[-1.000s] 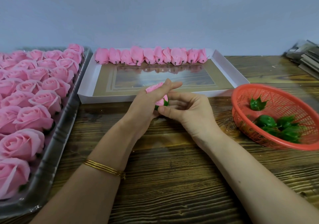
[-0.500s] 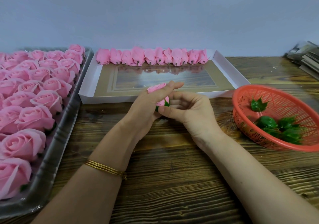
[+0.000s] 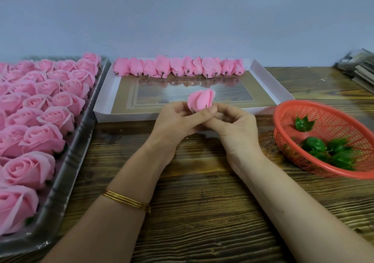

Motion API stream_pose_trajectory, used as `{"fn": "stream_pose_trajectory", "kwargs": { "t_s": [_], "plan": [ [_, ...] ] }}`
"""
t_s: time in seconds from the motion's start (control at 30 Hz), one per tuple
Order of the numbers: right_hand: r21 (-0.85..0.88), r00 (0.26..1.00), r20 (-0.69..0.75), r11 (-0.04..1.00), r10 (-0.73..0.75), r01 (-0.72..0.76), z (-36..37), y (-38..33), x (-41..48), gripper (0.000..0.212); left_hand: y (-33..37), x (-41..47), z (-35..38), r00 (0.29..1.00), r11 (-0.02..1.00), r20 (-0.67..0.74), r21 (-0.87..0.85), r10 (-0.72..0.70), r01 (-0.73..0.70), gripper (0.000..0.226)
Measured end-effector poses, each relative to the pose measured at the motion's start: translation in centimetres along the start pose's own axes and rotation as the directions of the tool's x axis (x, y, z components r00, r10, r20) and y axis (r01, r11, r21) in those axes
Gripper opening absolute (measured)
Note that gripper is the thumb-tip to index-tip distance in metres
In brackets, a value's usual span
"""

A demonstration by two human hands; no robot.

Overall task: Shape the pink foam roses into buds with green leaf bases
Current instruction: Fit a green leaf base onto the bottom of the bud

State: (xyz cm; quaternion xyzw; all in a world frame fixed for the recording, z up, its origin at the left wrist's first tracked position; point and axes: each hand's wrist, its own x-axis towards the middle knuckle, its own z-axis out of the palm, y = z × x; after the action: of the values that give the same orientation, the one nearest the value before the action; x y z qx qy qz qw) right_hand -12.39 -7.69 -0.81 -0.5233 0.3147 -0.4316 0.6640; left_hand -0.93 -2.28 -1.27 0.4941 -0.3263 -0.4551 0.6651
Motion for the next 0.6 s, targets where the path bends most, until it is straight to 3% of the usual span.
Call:
{"fn": "stream_pose_trajectory", "kwargs": {
  "t_s": [0.27,0.37,0.5,0.6],
  "plan": [
    [-0.226,0.986,0.073,0.960,-0.150,0.163,0.35,0.47,-0.43,0.021,-0.56,0.05,0.89,1.000,0.998,0.004,0.064,0.006,-0.006,0.034],
    [-0.188,0.981,0.115,0.966,-0.156,0.176,0.44,0.44,-0.47,0.027,-0.55,-0.01,0.97,1.000,1.000,-0.002,0.025,0.012,-0.012,0.045],
    [-0.167,0.977,0.164,0.972,-0.138,0.166,0.31,0.29,-0.38,0.034,-0.87,0.30,0.88,1.000,1.000,-0.013,-0.006,0.014,-0.015,0.011],
    [-0.169,0.972,0.197,0.972,-0.129,0.164,0.28,0.21,-0.41,0.038,-1.06,0.51,0.70,0.999,0.999,-0.018,-0.011,0.034,-0.034,0.010]
  ]
}}
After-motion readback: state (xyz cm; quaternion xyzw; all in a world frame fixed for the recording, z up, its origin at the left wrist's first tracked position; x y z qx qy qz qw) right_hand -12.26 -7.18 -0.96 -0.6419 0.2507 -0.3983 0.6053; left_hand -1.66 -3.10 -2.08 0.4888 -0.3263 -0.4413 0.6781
